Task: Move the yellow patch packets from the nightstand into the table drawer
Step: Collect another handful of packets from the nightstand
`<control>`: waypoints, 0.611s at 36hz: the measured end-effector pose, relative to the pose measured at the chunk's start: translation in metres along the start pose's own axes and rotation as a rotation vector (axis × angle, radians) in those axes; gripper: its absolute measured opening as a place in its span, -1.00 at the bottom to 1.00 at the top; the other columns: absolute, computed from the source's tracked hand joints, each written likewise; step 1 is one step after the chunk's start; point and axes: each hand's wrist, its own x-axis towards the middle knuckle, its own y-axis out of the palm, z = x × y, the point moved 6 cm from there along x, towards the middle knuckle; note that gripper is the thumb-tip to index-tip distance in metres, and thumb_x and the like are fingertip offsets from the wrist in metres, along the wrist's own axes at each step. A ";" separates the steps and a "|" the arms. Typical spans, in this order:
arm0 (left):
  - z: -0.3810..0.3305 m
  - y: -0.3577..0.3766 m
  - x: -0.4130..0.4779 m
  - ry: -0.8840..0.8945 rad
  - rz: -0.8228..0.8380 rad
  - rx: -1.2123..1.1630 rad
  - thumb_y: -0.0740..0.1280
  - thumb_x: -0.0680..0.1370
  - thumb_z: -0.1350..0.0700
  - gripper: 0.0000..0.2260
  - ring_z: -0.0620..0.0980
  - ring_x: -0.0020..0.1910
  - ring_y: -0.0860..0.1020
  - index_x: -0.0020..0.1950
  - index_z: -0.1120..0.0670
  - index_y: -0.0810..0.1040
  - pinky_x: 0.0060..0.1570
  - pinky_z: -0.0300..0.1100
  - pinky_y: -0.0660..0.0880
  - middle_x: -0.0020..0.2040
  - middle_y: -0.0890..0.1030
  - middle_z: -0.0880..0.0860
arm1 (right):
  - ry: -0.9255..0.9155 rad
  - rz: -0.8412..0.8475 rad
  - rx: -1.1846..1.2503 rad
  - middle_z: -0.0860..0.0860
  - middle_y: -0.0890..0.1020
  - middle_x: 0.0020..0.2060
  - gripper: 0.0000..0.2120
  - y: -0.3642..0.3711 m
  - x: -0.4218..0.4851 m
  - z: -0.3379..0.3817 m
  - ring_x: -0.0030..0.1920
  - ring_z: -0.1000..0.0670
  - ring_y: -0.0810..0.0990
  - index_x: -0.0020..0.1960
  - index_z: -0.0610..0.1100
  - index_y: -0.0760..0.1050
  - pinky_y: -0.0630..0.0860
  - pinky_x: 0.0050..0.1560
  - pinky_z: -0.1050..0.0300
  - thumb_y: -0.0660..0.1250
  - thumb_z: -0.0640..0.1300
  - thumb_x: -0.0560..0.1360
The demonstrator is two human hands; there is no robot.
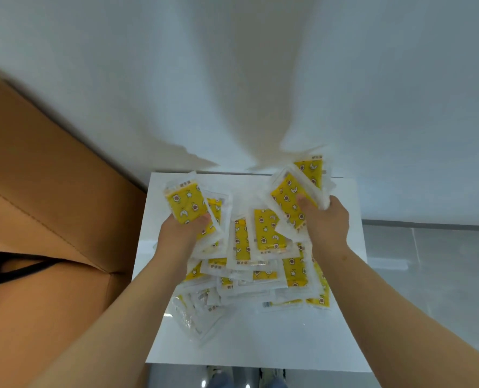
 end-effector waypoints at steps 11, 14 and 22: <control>-0.026 0.013 -0.078 -0.039 0.119 -0.124 0.35 0.52 0.22 -0.78 0.12 0.11 0.57 0.14 0.01 0.55 0.18 0.17 0.47 0.09 0.64 0.06 | -0.070 0.156 0.207 0.06 0.52 -0.17 -0.80 -0.046 -0.050 0.026 -0.13 0.00 0.53 0.13 -0.08 0.39 0.45 -0.14 0.11 0.26 -0.04 0.55; -0.015 0.012 -0.090 -0.054 0.095 -0.077 0.34 0.52 0.23 -0.84 0.12 0.10 0.57 0.03 0.00 0.56 0.19 0.15 0.47 0.07 0.63 0.07 | -0.037 0.255 0.104 0.08 0.47 -0.20 -0.82 -0.045 -0.062 0.013 -0.22 0.09 0.48 0.12 -0.08 0.34 0.43 -0.29 0.20 0.26 -0.09 0.55; 0.050 0.008 -0.100 -0.219 0.005 -0.055 0.35 0.51 0.26 -0.84 0.13 0.08 0.54 0.03 0.04 0.51 0.10 0.09 0.51 0.08 0.58 0.11 | 0.043 0.336 -0.251 -0.06 0.49 -0.19 -0.83 -0.032 -0.078 -0.060 -0.21 -0.08 0.48 0.06 -0.17 0.33 0.42 -0.18 0.08 0.24 -0.11 0.54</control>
